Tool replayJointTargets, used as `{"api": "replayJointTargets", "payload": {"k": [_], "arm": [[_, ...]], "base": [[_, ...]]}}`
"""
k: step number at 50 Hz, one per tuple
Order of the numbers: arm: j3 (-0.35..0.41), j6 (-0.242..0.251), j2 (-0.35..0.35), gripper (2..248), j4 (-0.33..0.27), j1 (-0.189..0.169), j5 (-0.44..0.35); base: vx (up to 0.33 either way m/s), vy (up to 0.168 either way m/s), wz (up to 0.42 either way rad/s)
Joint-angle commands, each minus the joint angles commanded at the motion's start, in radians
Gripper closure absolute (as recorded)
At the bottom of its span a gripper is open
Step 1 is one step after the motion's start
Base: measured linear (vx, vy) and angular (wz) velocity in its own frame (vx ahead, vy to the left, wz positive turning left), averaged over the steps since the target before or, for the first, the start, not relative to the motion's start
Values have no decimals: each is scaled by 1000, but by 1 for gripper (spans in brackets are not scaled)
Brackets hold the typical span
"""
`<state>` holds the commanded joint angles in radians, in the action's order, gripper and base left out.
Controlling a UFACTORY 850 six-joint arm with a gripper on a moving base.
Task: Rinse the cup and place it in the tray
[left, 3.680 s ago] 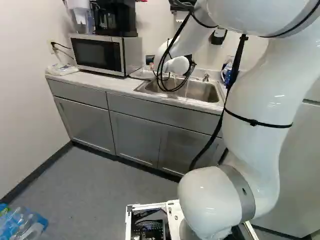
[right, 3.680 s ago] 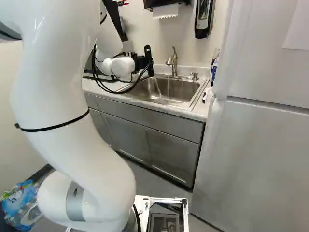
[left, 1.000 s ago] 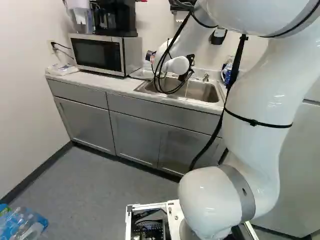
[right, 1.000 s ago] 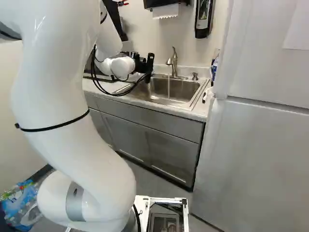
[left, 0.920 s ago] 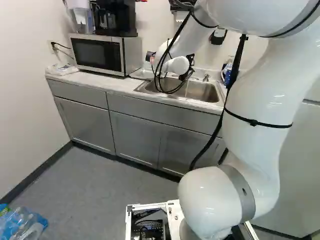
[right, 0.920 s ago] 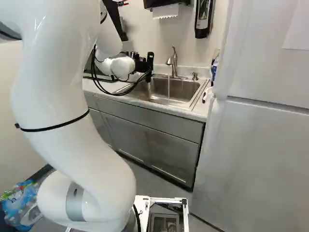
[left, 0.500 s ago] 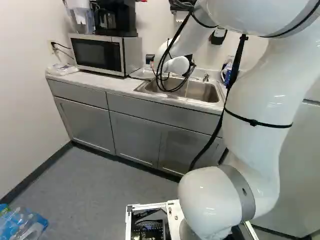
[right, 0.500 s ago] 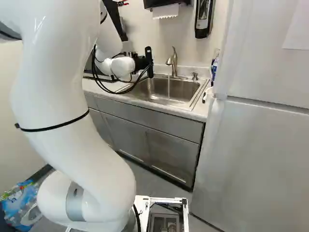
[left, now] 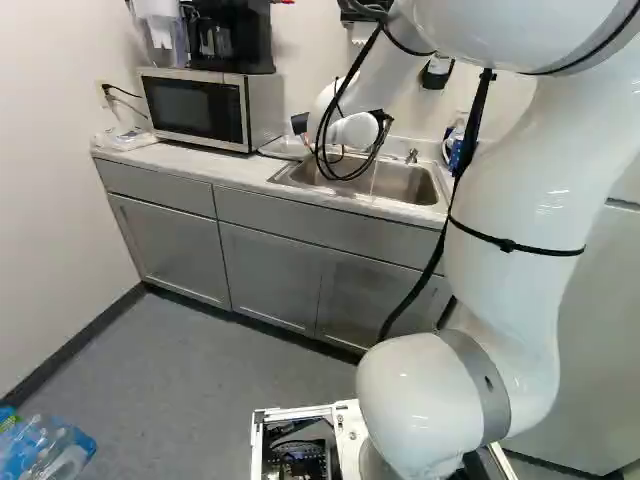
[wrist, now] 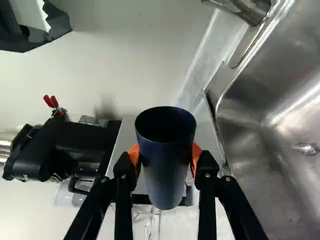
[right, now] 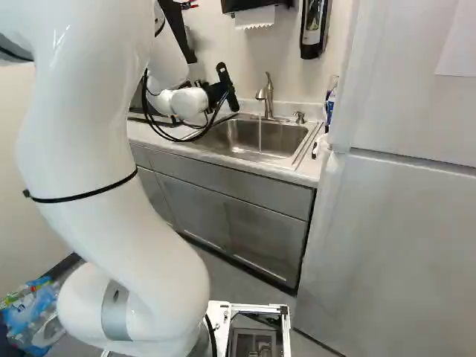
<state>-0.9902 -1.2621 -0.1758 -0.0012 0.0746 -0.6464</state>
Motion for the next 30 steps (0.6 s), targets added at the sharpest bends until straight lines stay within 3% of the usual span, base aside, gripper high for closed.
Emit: {"api": "replayJointTargets", "payload": {"k": [30], "arm": [[0,315,0,131,0,0,0]], "base": [[0,0,0]]}}
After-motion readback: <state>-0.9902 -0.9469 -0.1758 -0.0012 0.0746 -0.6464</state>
